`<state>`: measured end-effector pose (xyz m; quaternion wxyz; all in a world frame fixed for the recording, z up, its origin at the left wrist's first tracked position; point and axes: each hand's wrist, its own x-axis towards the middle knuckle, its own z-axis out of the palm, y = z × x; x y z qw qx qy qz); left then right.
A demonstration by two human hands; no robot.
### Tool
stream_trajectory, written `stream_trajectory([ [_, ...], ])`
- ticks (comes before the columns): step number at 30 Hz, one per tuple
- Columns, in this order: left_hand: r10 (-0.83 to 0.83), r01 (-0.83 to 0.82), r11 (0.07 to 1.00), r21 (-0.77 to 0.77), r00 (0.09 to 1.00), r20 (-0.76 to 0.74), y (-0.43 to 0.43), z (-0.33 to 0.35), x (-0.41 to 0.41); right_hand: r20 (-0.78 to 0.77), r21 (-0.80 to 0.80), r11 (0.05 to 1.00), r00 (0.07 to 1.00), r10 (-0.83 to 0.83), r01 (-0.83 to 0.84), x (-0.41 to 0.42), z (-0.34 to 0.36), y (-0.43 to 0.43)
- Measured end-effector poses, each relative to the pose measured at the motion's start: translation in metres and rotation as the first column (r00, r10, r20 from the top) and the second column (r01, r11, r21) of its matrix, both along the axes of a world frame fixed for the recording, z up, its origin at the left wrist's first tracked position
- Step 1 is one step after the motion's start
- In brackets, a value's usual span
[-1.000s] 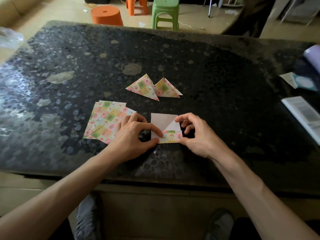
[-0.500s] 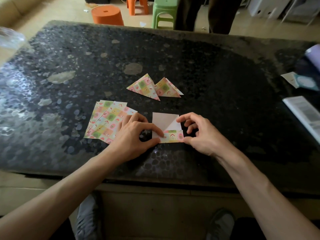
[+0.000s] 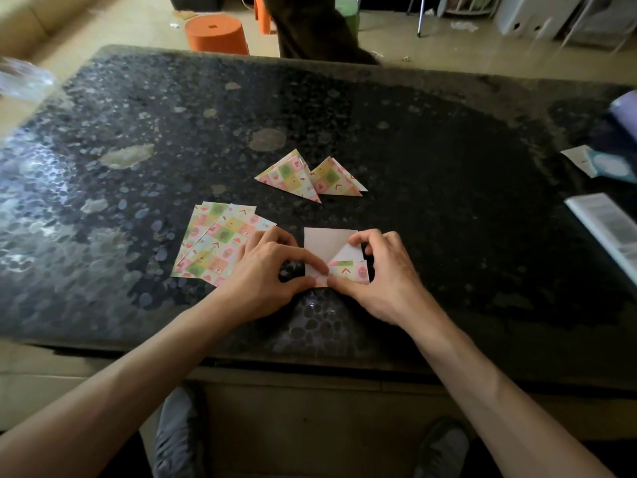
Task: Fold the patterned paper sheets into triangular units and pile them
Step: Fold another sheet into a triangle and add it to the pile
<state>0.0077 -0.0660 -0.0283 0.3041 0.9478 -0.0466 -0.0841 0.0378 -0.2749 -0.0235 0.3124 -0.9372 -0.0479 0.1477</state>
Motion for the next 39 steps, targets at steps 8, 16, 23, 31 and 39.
stream_trajectory([
  [8, -0.012, 0.012, 1.000, 0.008, 1.000, 0.004, 0.000, 0.002, 0.001, -0.058, 0.051, 0.998, 0.998, 0.035, -0.032, 0.009, 0.006, -0.010],
  [16, 0.041, -0.037, 0.998, -0.054, 0.996, 0.074, 0.001, -0.003, -0.002, -0.052, 0.111, 0.993, 0.997, 0.054, -0.048, 0.013, 0.001, -0.018],
  [23, 0.116, -0.099, 0.987, -0.125, 0.984, 0.135, 0.001, -0.012, -0.001, 0.015, 0.151, 0.987, 0.999, 0.048, -0.049, 0.009, -0.004, -0.022],
  [31, -0.059, 0.071, 0.994, -0.085, 0.988, 0.141, 0.004, -0.011, 0.006, 0.143, 0.121, 0.991, 0.989, 0.039, -0.056, 0.007, -0.002, -0.020],
  [39, -0.118, 0.128, 0.990, -0.050, 0.979, 0.167, 0.007, -0.009, 0.013, 0.284, 0.118, 0.986, 0.956, 0.076, -0.113, 0.002, 0.003, -0.021],
])
